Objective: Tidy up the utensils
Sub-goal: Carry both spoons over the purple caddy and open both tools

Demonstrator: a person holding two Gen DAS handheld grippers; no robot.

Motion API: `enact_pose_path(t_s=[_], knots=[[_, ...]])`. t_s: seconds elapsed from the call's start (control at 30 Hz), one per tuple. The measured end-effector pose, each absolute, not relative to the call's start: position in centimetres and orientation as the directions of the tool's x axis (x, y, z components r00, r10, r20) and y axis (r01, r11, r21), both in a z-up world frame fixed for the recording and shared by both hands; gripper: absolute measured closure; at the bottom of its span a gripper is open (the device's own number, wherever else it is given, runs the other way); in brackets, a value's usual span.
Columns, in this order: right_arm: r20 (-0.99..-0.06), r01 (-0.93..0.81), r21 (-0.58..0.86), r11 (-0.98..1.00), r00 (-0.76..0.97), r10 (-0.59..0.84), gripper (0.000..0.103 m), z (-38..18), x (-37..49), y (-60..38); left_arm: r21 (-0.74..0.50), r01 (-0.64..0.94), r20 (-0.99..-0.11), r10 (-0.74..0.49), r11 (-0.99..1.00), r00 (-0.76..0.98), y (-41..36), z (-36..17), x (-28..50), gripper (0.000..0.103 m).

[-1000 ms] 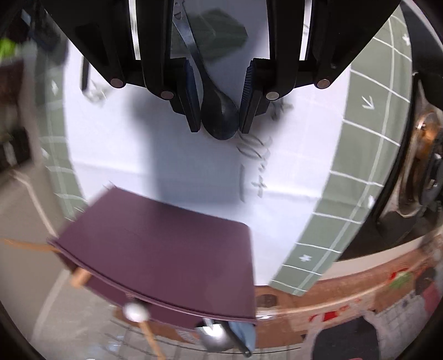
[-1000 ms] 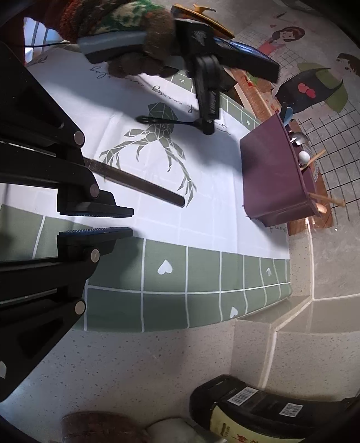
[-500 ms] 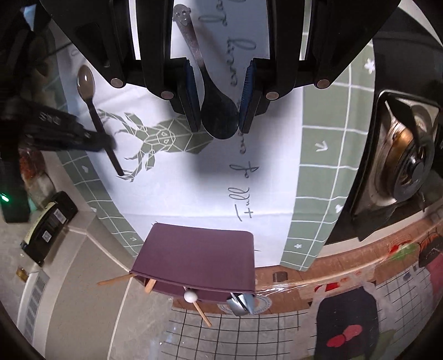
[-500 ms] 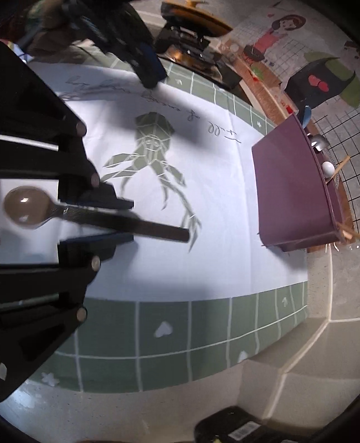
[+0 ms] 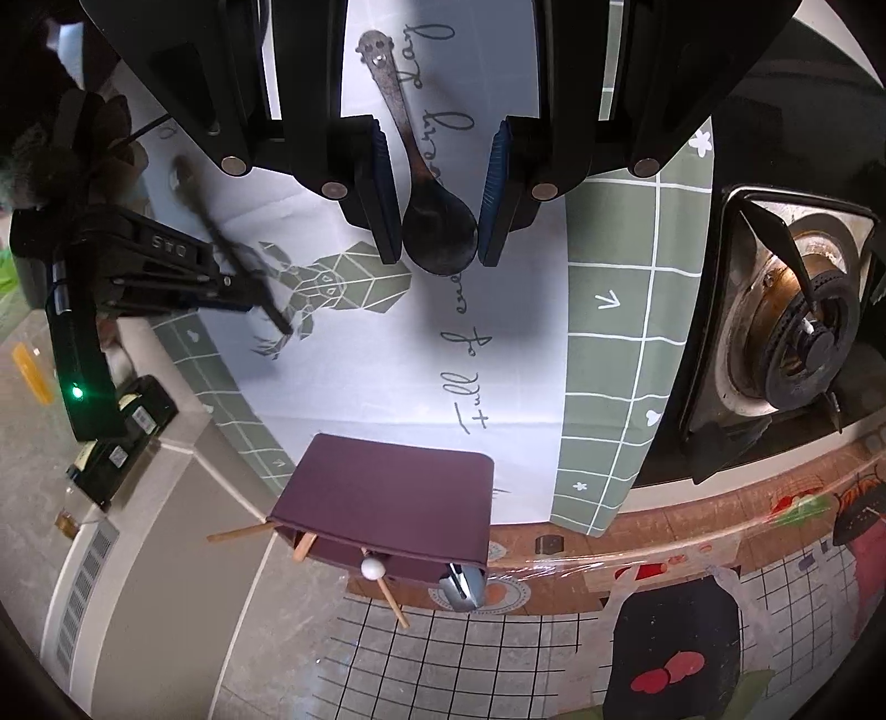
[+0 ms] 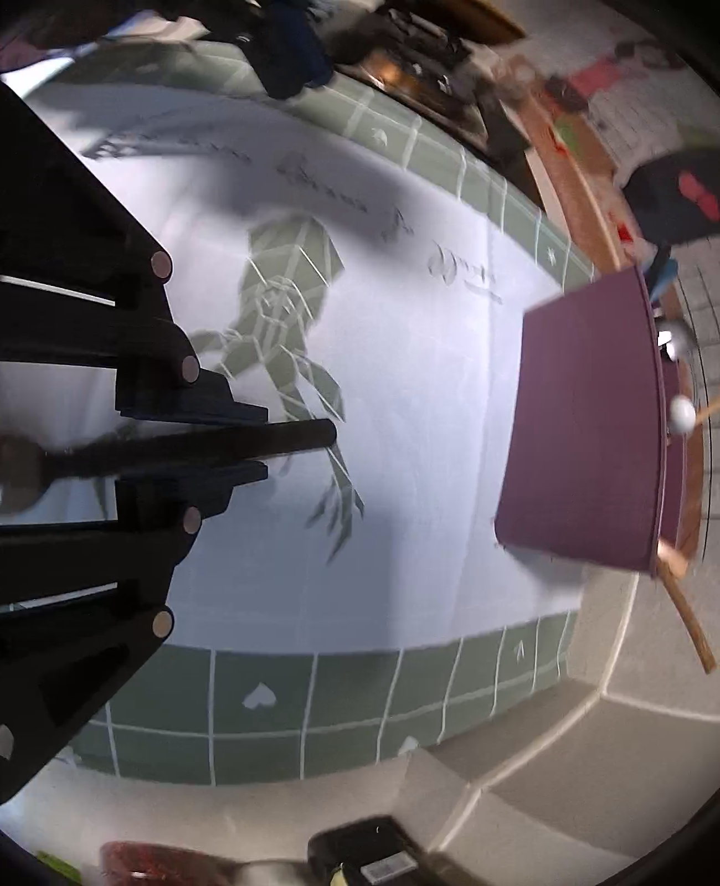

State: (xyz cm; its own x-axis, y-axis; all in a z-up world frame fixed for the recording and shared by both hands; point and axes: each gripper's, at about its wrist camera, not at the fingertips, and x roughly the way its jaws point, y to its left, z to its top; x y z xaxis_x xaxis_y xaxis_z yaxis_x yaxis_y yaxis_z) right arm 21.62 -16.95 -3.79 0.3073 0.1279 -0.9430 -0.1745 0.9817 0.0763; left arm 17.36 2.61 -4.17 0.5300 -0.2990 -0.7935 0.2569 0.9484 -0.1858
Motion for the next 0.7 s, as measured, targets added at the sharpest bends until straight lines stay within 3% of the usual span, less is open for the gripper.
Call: enact_pose_path(t_s=[0.23, 0.5, 0.53, 0.7], knots=[[-0.882, -0.160, 0.257, 0.953, 0.364, 0.299, 0.092, -0.2, 19.8, -20.4, -0.234, 0.284, -0.767, -0.356, 0.930, 0.533, 2.9, -2.6, 16.9, 0.074], [-0.813, -0.171, 0.275, 0.946, 0.484, 0.323, 0.092, 4.1, 18.8, -21.0, -0.227, 0.317, -0.734, -0.376, 0.921, 0.565, 2.2, -0.3, 17.1, 0.074], [-0.803, -0.176, 0.272, 0.946, 0.501, 0.324, 0.103, 4.8, 18.8, -20.9, -0.231, 0.318, -0.729, -0.380, 0.920, 0.569, 2.1, 0.1, 17.2, 0.074], [-0.733, -0.237, 0.264, 0.935, 0.580, 0.354, 0.102, 9.1, 19.5, -20.1, -0.215, 0.340, -0.676, -0.391, 0.916, 0.625, 1.6, 3.8, 18.8, 0.074]])
